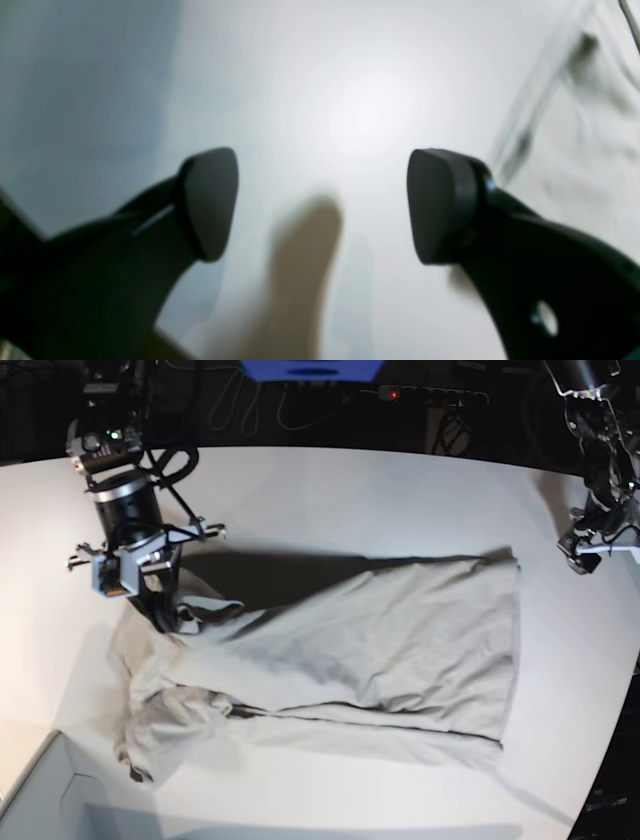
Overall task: Layout the t-shirt on the table in an organized manner, then fold the t-shirt properly
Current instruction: 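Release the t-shirt and raise both grippers away from it, then lower both grippers to grasp the t-shirt's edge at its two ends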
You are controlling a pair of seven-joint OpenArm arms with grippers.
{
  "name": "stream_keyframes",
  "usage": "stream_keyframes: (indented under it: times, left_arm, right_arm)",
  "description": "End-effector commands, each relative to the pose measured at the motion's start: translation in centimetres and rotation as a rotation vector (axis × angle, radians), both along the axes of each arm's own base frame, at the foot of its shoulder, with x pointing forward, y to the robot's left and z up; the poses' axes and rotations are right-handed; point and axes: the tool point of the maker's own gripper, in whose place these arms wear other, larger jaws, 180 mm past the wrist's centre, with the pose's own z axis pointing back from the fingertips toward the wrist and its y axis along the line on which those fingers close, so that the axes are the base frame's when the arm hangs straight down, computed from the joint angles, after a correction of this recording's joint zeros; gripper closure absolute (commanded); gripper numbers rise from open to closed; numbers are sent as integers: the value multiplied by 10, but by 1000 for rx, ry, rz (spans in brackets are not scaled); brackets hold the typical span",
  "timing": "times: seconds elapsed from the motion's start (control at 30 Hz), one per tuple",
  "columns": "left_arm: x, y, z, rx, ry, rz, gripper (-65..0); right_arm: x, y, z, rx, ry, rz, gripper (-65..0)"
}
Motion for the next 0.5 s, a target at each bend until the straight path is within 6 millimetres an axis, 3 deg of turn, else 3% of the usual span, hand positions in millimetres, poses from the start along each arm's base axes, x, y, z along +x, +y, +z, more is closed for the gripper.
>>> stream_keyframes:
  times: [0.0,0.1,0.17,0.37,0.47]
  left_arm:
    - [8,7,18,43,-45,-13,-512]
    - [6,-5,25,44,-69,-27,-512]
    - [2,-14,26,42,-69,-40,-512]
    - [-3,-103,-2,-62,-6,-216,-512]
    - [-2,-127,-8,-107,-8,-236,-512]
  right_arm:
    - [2,-3,22,1,-73,-5,0]
    - [5,-5,32,1,-121,-11,0]
    - [11,-6,26,-1,-101,-13,0]
    - [13,-9,16,-2,-63,-22,0]
    - [13,-9,16,-1,-63,-22,0]
